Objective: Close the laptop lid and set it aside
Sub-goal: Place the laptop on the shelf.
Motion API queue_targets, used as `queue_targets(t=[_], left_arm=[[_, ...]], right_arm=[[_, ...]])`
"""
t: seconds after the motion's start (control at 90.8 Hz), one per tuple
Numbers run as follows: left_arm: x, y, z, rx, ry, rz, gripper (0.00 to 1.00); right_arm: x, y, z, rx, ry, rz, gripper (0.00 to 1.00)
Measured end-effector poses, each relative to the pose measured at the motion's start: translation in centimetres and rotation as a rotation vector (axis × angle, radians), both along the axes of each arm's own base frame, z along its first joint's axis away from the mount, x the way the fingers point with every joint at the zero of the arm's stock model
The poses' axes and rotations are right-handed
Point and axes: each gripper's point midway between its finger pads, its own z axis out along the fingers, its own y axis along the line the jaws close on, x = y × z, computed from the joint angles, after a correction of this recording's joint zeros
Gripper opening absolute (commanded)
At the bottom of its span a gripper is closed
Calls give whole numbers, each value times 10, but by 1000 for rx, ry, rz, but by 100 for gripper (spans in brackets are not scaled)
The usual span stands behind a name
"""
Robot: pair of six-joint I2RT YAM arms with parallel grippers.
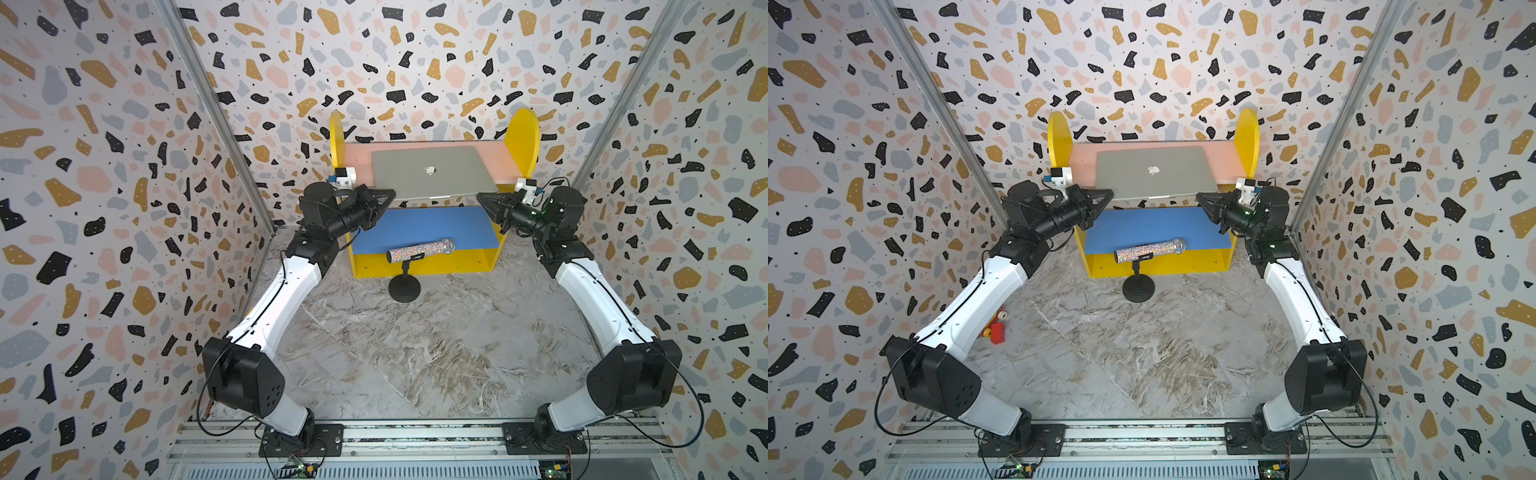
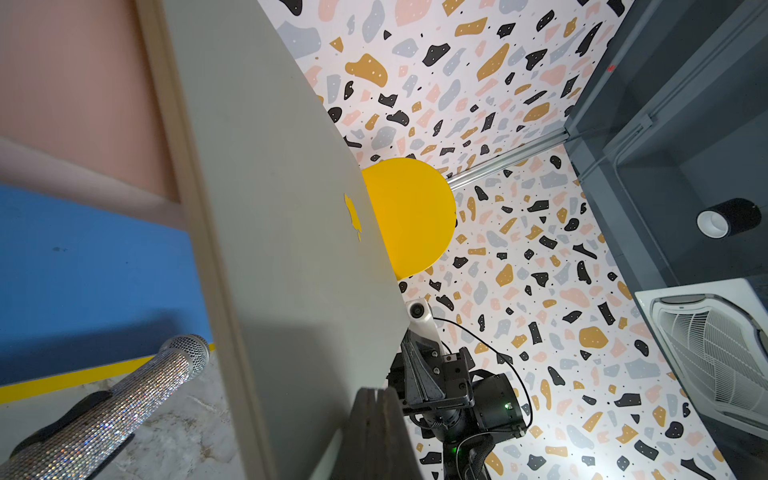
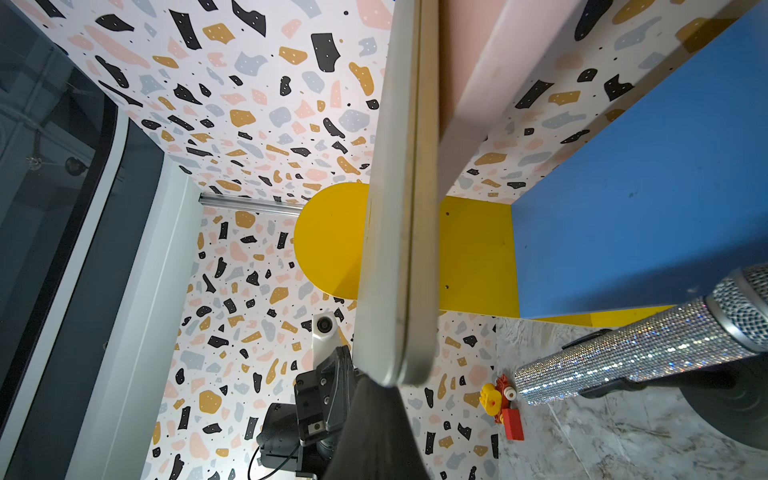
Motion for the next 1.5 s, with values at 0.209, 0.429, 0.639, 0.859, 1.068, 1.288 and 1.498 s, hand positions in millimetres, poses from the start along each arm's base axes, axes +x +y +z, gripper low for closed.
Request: queue_targets(t=[0.209, 0.429, 0.639, 0.859, 1.068, 1.288, 1.498], left_arm=[[-20, 4, 8, 74, -58, -10, 0], [-39, 6, 18, 119, -122, -30, 0], [-36, 0, -5, 187, -81, -51, 0], [-35, -3, -2, 235, -97, -63, 0], [-25, -7, 0, 255, -117, -65, 0], [-18, -9, -15, 280, -85, -73, 0], [-19, -9, -18, 299, -90, -76, 0]], right_arm=[[0, 0, 0, 0, 0, 0, 0], [0, 0, 0, 1, 0, 0, 0], [0, 0, 0, 1, 1, 0, 0], [0, 0, 0, 2, 1, 0, 0], [0, 0, 0, 2, 2, 0, 0], [2, 0, -1, 2, 2, 0, 0], [4, 1, -1, 3, 3, 0, 0]])
